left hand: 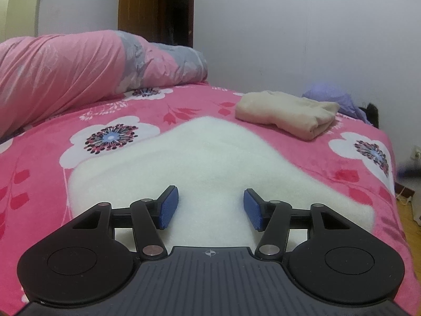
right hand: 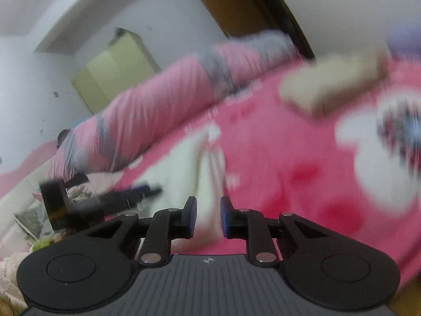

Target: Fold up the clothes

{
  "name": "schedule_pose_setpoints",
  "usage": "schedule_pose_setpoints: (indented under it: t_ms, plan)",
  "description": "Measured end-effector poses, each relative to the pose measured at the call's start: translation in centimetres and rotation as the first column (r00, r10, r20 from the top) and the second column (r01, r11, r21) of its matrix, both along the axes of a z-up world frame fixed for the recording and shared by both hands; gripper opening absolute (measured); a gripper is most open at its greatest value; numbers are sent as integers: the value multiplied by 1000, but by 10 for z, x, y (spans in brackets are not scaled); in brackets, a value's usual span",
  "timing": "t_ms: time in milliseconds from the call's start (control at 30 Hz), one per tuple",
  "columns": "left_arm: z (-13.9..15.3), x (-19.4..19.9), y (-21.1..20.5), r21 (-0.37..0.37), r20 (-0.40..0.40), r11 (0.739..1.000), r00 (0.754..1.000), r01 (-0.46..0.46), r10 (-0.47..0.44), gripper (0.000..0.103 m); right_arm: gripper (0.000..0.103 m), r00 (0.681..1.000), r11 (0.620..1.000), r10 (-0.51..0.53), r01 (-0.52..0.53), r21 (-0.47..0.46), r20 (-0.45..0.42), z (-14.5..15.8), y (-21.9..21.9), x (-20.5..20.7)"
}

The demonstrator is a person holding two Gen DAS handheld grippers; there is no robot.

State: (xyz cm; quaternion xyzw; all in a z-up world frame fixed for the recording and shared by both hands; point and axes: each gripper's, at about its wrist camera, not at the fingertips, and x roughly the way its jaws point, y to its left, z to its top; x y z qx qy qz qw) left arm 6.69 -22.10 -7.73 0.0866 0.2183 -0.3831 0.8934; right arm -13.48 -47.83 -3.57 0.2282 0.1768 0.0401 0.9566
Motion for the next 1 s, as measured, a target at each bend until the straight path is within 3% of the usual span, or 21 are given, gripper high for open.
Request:
schedule_pose_setpoints:
  t_ms: [100, 167, 233, 300, 333, 400, 533, 633, 700, 800, 833, 900, 1000]
  plan:
    - [-1, -2, 1, -10, 6, 1000, 1000, -3, 3, 55, 21, 997, 986, 45, -33, -165, 66, 20, 26, 29]
    - [-2, -3, 1, -19, 10, 1000, 1000, -2, 2, 55, 19, 992, 971, 119, -106, -215, 50, 17, 43, 51]
    - [-4, -3, 2, -31, 16, 1000, 1000, 2, -1, 55, 19, 984, 944, 171, -176, -278, -43, 1, 57, 71]
    - [-6, -4, 4, -55, 6, 998, 1000, 17, -16, 55, 20, 964, 922, 155, -219, -319, -215, -34, 61, 89]
    - [-7, -5, 5, -67, 2, 997, 1000, 25, -25, 55, 20, 961, 933, 165, -225, -282, -221, -43, 56, 89]
    - [-9, -8, 3, -60, 25, 997, 999, 42, -40, 56, 20, 953, 939, 174, -237, -251, -247, -35, 51, 93]
    - [-10, -9, 5, -81, 23, 995, 998, 63, -61, 57, 20, 977, 893, 150, -201, -403, -154, 17, 63, 111]
    - [-10, -7, 7, -107, 5, 992, 998, 67, -67, 57, 20, 984, 885, 161, -175, -431, -70, 37, 70, 148]
    - [-11, -6, 9, -117, 0, 991, 998, 70, -71, 57, 20, 980, 897, 188, -200, -394, -69, 27, 71, 178]
    - [-12, -2, 12, -150, -24, 986, 996, 78, -82, 56, 20, 963, 892, 172, -241, -382, -206, -23, 72, 214]
    - [-12, 1, 14, -166, -37, 983, 995, 80, -88, 56, 20, 964, 905, 174, -237, -354, -199, -28, 67, 214]
    - [-11, 4, 17, -189, -53, 978, 994, 87, -99, 56, 19, 966, 921, 173, -229, -314, -194, -27, 61, 211]
    - [-3, 8, 22, -209, -82, 975, 992, 73, -92, 55, 19, 966, 890, 162, -232, -393, -203, -15, 72, 210]
